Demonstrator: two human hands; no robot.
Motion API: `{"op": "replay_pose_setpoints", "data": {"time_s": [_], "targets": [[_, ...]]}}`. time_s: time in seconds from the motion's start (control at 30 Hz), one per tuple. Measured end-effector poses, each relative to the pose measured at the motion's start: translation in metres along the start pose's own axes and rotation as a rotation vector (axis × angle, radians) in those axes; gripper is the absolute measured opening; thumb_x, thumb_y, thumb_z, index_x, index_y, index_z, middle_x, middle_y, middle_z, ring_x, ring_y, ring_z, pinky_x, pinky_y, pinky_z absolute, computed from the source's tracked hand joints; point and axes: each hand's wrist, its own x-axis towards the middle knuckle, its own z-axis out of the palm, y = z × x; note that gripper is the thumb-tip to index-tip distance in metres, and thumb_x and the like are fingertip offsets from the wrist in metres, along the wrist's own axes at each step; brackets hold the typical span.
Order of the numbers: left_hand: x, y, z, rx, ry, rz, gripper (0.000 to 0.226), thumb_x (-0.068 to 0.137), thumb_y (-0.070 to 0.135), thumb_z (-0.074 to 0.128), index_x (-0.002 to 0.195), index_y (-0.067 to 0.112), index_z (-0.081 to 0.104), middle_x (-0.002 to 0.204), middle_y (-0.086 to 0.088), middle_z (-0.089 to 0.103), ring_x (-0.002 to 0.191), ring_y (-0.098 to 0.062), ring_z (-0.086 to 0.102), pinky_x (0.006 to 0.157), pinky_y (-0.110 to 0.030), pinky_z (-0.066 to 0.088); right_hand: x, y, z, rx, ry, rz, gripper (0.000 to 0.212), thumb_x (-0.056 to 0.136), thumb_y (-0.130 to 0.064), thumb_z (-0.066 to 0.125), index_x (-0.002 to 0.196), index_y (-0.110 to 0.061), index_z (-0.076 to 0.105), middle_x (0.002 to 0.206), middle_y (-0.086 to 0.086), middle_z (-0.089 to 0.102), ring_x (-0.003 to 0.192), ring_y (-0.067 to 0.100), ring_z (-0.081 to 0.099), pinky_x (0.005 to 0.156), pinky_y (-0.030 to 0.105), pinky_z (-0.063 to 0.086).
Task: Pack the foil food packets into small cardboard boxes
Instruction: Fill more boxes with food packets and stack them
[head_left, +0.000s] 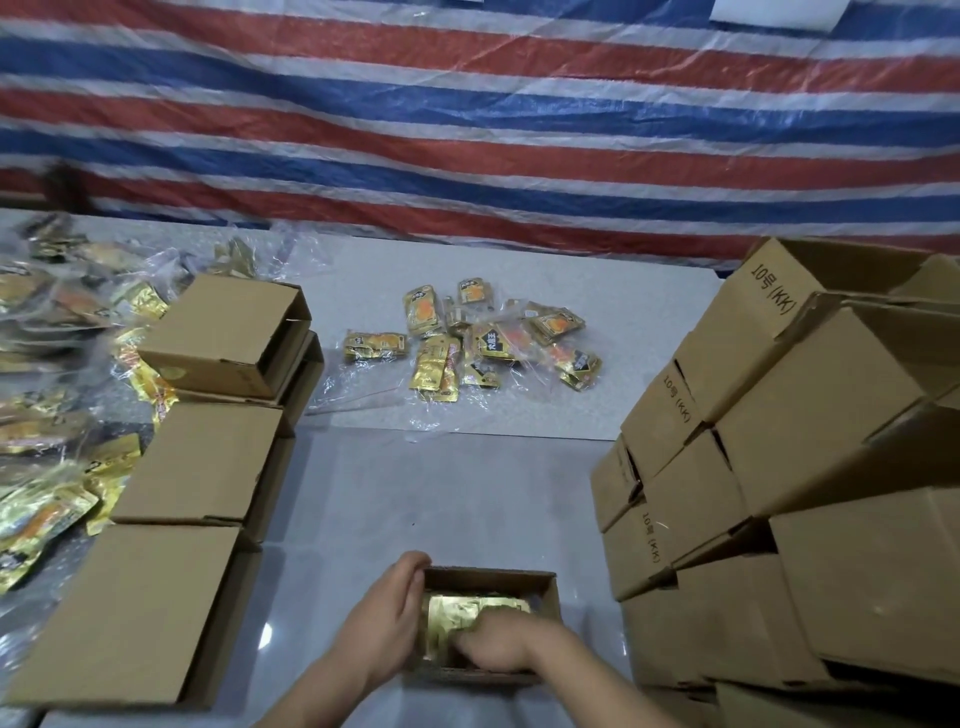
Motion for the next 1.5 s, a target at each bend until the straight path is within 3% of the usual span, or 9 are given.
{"op": "replay_pose_setpoints", "data": {"time_s": [0.13,0.33,0.5,0.57,0.7,0.9,1.23,1.43,1.5], "targets": [[0.013,0.011,-0.017,-0.01,0.074,0.003,0.045,0.101,0.039,0.042,0.144,0.025,0.04,0.135,0.015,0.042,0.133,-0.007,0.04,0.108,-0.019,0.028,-0.033,0.006,-0.045,0.321,0.176,-0.212,0.042,0.09,-0.055,0.048,0.069,-0.022,0.062,0.067,-0.01,0.063,0.067,0.011,0.062,0.063,0.026,0.044],[0.12,0.084,-0.051,0.009,0.136,0.083,0.041,0.101,0.033,0.045,0.14,0.019,0.045,0.14,0.001,0.051,0.125,-0.013,0.05,0.103,-0.028,0.038,-0.019,0.004,-0.164,0.987,0.719,-0.29,0.011,0.101,-0.027,0.052,0.102,-0.03,0.062,0.106,-0.008,0.066,0.095,0.008,0.065,0.085,0.026,0.053],[0.244,0.137,-0.066,0.198,0.131,0.198,0.046,0.101,0.035,0.042,0.143,0.016,0.041,0.141,-0.007,0.051,0.124,-0.023,0.052,0.1,-0.033,0.041,0.031,0.007,-0.248,0.971,1.045,-0.213,0.03,0.096,-0.026,0.055,0.126,-0.024,0.055,0.101,-0.018,0.057,0.088,0.001,0.054,0.068,0.018,0.04],[0.288,0.142,-0.065,0.392,0.12,0.243,0.047,0.1,0.037,0.042,0.143,0.017,0.04,0.14,-0.007,0.052,0.123,-0.025,0.053,0.101,-0.036,0.043,0.057,0.014,-0.27,0.886,1.062,-0.185,0.035,0.095,-0.024,0.055,0.13,-0.02,0.055,0.104,-0.018,0.056,0.088,0.002,0.055,0.064,0.012,0.039],[0.365,0.139,-0.049,0.739,0.065,0.327,0.043,0.096,0.038,0.048,0.135,0.02,0.045,0.13,-0.006,0.055,0.115,-0.025,0.054,0.095,-0.039,0.046,0.114,0.036,-0.301,0.658,1.053,-0.079,0.044,0.096,-0.022,0.054,0.14,-0.016,0.049,0.139,0.004,0.055,0.125,0.025,0.053,0.093,0.031,0.042],[0.447,0.108,-0.01,1.008,-0.044,0.384,0.055,0.086,0.052,0.06,0.129,0.019,0.046,0.129,-0.009,0.053,0.118,-0.029,0.051,0.101,-0.043,0.041,0.178,0.062,-0.308,0.626,1.034,-0.068,0.032,0.095,-0.02,0.052,0.127,-0.018,0.054,0.127,0.004,0.059,0.097,0.016,0.061,0.07,0.024,0.045],[0.48,0.081,0.029,0.955,0.062,0.206,0.099,0.07,0.057,0.065,0.148,0.016,0.02,0.145,-0.013,0.04,0.134,-0.033,0.036,0.117,-0.047,0.024,0.193,0.082,-0.276,0.688,0.999,-0.091,0.043,0.097,-0.02,0.051,0.139,-0.015,0.045,0.128,0.001,0.05,0.116,0.02,0.054,0.096,0.034,0.048],[0.434,0.096,0.011,0.825,-0.077,0.077,0.067,0.086,0.052,0.047,0.138,0.01,0.046,0.143,-0.017,0.044,0.132,-0.032,0.041,0.112,-0.043,0.035,0.17,0.072,-0.273,0.855,1.05,-0.046,0.024,0.096,-0.018,0.052,0.121,-0.019,0.051,0.1,-0.012,0.055,0.091,0.011,0.058,0.072,0.021,0.045],[0.405,0.1,-0.003,0.642,-0.167,0.022,0.062,0.096,0.054,0.036,0.137,0.01,0.049,0.144,-0.021,0.045,0.135,-0.034,0.039,0.114,-0.042,0.032,0.156,0.059,-0.267,0.975,1.021,0.013,0.028,0.095,-0.025,0.056,0.122,-0.016,0.056,0.115,-0.001,0.063,0.096,0.016,0.057,0.076,0.022,0.039]]}}
